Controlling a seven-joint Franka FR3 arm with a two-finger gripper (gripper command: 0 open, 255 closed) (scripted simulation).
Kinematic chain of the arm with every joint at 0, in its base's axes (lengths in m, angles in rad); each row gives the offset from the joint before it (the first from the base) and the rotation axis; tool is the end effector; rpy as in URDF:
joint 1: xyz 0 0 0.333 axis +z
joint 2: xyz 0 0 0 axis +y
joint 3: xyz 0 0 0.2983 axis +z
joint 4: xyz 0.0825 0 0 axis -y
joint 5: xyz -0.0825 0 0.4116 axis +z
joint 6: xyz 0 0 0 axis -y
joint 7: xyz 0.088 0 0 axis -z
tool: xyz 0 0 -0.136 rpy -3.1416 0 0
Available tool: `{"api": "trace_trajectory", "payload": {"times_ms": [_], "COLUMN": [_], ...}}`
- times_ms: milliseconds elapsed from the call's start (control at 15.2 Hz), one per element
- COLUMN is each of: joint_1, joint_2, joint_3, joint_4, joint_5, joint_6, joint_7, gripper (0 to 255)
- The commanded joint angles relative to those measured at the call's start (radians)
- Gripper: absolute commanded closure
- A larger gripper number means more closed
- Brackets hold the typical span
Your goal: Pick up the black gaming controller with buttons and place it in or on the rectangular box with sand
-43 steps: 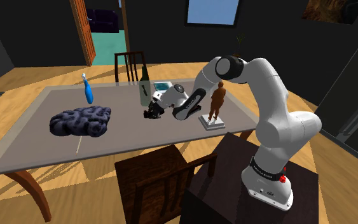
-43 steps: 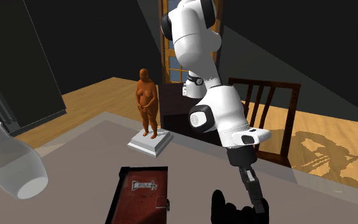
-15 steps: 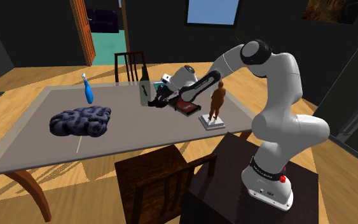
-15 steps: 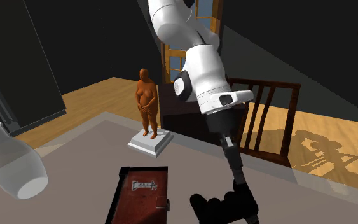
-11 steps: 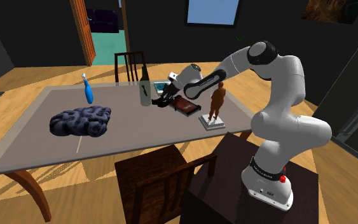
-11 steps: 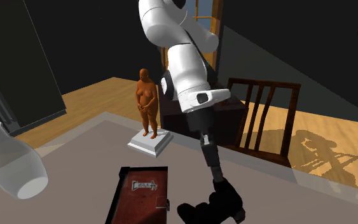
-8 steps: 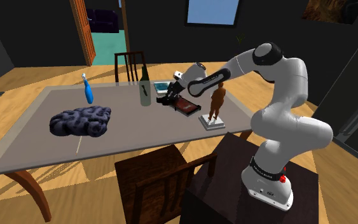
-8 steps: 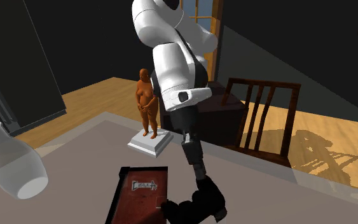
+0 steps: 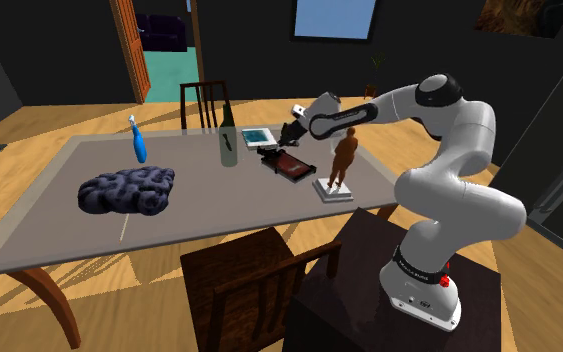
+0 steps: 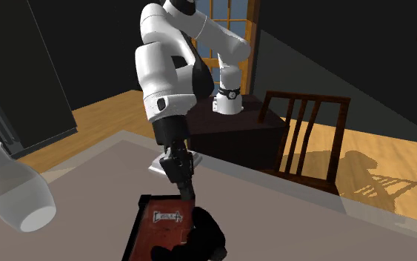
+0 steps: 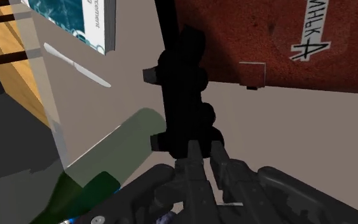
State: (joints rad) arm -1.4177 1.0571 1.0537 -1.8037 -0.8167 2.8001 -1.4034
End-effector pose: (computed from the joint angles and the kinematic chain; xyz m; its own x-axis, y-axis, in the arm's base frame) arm 0.6403 -0.2918 0.2026 0.1758 0.9251 0.3365 0.7708 -0.3420 0.5375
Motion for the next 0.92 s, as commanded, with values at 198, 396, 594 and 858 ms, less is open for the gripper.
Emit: {"api": "trace_trajectory", "payload": {"times_ms": [198, 396, 594, 858], "joint_1": [-0.022, 0.013, 0.309, 0.331], "joint_2": [0.016, 0.238, 0.416, 0.428], "joint_3": [0.016, 0.145, 0.205, 0.186], "joint_4": [0.025, 0.261, 0.838, 0.849], "joint_5": [0.007, 0.050, 0.133, 0.141], "joint_6": [-0.018, -0.336, -0.840, -0.819], "joint_7": [-0.048, -0.466, -1.022, -1.028], "gripper": [255, 0, 0, 0]}}
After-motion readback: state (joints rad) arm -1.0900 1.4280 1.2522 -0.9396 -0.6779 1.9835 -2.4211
